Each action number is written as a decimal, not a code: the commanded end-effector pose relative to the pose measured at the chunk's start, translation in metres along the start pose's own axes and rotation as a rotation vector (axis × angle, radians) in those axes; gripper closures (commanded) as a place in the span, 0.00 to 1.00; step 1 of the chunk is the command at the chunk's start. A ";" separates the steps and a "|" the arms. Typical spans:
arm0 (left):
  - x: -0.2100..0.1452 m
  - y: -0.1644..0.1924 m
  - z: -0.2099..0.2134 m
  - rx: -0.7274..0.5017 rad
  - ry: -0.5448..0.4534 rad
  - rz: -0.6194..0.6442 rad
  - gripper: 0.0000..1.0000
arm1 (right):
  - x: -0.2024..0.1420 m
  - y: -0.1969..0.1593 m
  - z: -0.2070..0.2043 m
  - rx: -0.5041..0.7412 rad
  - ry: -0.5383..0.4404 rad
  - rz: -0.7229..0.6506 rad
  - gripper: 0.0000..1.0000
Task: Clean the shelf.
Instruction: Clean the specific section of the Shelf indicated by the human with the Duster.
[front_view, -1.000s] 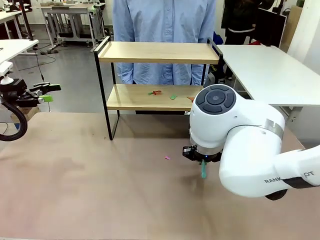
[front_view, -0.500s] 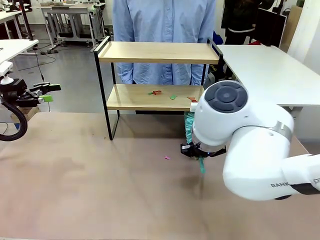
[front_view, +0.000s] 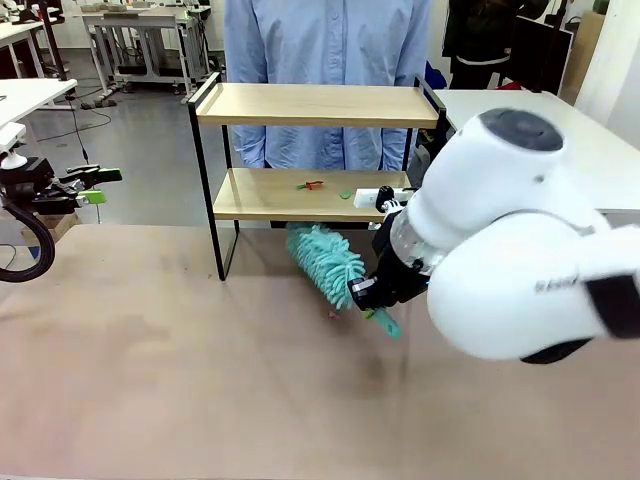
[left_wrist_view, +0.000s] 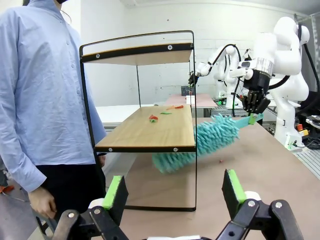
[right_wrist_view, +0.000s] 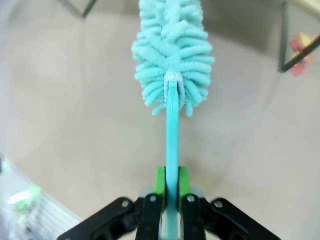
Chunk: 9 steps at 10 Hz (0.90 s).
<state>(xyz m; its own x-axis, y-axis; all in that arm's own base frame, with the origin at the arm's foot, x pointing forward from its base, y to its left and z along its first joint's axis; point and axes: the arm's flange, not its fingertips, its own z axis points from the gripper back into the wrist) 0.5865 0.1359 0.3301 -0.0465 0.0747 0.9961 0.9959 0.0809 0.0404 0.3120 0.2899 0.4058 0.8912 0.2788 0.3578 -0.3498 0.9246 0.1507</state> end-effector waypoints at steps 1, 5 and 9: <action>0.004 -0.003 -0.001 -0.002 -0.001 -0.002 0.00 | -0.043 -0.042 0.068 0.039 0.134 0.156 0.87; 0.004 -0.003 -0.001 -0.002 -0.001 -0.002 0.00 | -0.058 -0.045 0.155 -0.052 0.289 0.452 0.87; 0.004 -0.003 -0.001 -0.002 -0.001 -0.002 0.00 | -0.058 -0.070 0.213 -0.107 0.303 0.645 0.87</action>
<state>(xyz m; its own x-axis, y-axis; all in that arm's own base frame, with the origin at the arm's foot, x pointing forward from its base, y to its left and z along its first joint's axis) 0.5865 0.1359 0.3303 -0.0467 0.0746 0.9961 0.9959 0.0808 0.0407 0.2140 0.1609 0.5647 0.6062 0.7930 0.0597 -0.7885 0.6091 -0.0846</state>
